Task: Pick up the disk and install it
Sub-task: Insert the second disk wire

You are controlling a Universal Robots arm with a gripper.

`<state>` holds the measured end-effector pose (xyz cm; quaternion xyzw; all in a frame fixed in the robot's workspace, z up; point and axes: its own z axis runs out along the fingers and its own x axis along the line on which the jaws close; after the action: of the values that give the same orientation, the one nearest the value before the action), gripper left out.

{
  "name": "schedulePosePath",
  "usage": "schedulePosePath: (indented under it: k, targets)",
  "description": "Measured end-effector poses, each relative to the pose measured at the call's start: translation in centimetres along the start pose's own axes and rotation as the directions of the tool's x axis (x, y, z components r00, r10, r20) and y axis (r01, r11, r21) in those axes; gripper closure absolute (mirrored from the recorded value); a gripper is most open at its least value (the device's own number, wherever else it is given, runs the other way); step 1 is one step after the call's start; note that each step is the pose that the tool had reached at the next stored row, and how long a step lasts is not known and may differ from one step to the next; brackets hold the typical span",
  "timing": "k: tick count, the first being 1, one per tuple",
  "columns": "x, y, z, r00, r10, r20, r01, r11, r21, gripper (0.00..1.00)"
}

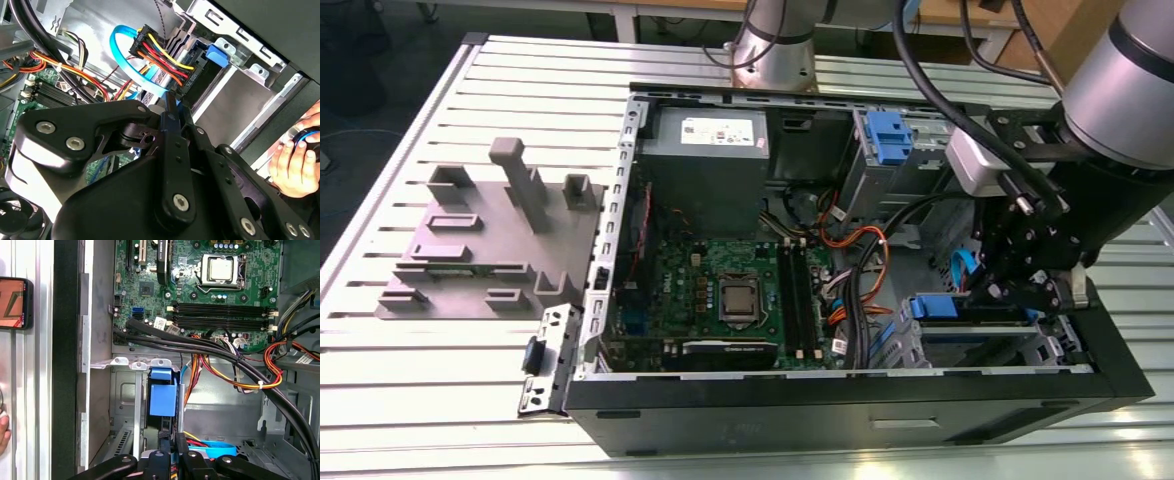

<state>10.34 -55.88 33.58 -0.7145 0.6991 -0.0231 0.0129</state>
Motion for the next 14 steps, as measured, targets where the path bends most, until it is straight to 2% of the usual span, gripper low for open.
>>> schedulePosePath:
  k: [14]
  targets:
    - [0.18,0.02,0.33,0.9999,0.001,0.0114,-0.001,1.0,0.0002,0.84]
